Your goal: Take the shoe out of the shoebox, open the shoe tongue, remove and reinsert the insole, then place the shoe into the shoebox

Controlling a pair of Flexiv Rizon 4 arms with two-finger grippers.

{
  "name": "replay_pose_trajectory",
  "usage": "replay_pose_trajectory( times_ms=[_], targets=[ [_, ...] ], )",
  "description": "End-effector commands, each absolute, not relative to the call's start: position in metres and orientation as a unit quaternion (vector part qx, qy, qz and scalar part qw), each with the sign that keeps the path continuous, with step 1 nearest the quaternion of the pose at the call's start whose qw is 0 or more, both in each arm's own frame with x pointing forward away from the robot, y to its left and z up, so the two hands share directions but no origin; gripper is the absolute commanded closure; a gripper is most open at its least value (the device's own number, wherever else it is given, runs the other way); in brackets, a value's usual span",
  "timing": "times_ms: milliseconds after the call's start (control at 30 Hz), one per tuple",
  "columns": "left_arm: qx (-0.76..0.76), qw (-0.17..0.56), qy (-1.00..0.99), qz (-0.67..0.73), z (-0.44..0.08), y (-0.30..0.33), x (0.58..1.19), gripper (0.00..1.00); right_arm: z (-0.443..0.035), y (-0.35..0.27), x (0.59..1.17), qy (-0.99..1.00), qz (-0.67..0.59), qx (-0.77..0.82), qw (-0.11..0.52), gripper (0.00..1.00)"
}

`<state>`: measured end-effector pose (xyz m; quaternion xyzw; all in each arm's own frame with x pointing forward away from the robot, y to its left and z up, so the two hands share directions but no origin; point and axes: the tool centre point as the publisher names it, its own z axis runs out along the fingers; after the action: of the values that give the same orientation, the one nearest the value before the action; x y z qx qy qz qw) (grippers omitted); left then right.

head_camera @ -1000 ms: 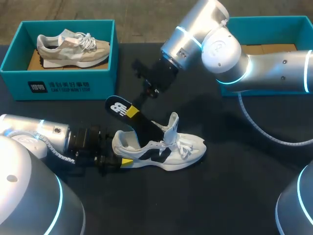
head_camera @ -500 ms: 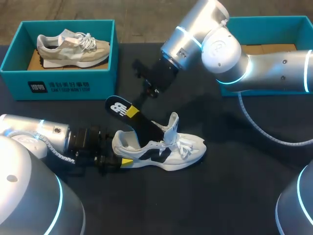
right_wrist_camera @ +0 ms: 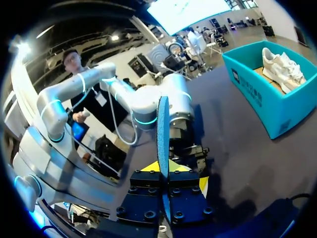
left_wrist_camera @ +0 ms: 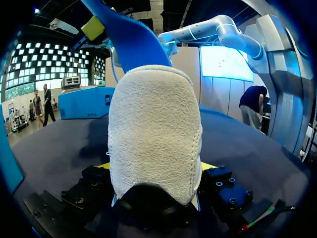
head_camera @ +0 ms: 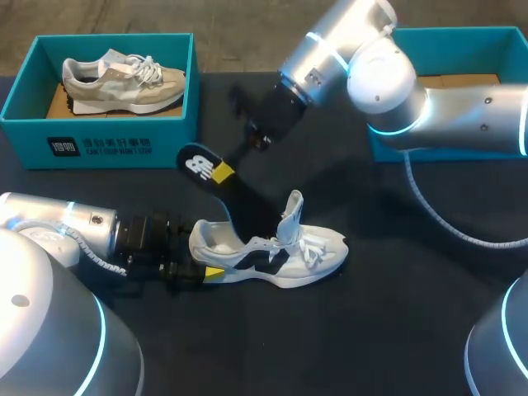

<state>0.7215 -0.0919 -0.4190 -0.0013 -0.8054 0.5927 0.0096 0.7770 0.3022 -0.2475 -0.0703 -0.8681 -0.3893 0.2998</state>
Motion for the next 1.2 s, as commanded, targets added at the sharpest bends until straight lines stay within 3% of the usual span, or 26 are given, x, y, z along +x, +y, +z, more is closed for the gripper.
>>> replay_pose_trajectory(
  times_ms=[33,300,733,1200],
  targets=[
    [-0.001,0.010,-0.806,0.592,-0.425,-0.093,0.719,1.00,-0.227,0.294,0.774,-0.865,-0.401,-0.081,0.290,1.00],
    [-0.001,0.010,-0.806,0.592,-0.425,-0.093,0.719,1.00,-0.187,0.292,0.780,-0.851,-0.440,-0.110,0.264,1.00],
    [-0.001,0.010,-0.806,0.592,-0.425,-0.093,0.719,1.00,-0.110,0.284,0.784,-0.838,-0.503,-0.147,0.151,1.00],
    [-0.001,0.010,-0.806,0.592,-0.425,-0.093,0.719,1.00,-0.064,0.282,0.764,-0.863,-0.473,-0.159,0.075,1.00]
  ],
)
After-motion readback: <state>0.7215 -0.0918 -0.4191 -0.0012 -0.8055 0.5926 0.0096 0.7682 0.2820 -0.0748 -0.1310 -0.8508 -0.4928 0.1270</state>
